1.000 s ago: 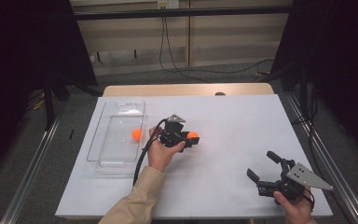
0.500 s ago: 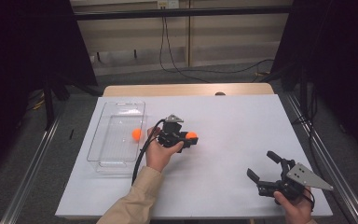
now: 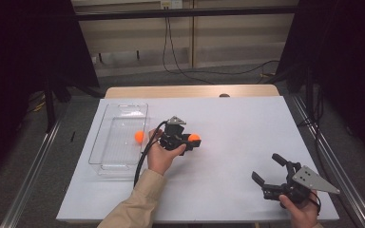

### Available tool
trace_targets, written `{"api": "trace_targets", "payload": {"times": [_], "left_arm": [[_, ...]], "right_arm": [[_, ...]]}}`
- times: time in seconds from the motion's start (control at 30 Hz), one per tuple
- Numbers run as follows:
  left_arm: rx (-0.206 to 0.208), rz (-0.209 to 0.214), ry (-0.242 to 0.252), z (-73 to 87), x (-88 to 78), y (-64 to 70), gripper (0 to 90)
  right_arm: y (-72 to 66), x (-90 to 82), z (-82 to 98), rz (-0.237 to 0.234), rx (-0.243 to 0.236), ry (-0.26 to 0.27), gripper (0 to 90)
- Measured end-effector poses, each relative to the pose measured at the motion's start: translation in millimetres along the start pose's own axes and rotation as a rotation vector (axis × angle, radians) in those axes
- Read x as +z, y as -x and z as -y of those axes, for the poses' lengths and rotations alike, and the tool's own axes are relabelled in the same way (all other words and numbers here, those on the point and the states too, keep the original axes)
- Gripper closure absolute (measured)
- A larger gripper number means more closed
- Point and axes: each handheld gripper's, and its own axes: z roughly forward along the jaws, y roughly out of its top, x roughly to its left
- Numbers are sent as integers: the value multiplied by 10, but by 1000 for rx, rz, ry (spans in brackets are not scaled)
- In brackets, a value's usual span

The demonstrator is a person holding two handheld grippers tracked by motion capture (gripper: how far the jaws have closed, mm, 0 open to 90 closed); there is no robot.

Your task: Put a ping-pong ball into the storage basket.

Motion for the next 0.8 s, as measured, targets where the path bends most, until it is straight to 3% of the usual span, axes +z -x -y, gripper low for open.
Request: {"api": "trace_targets", "payload": {"times": [0.8], "left_arm": [[-9, -17, 7, -24, -204, -54, 510]], "right_arm": [[-8, 5, -1, -3, -3, 0, 33]]}}
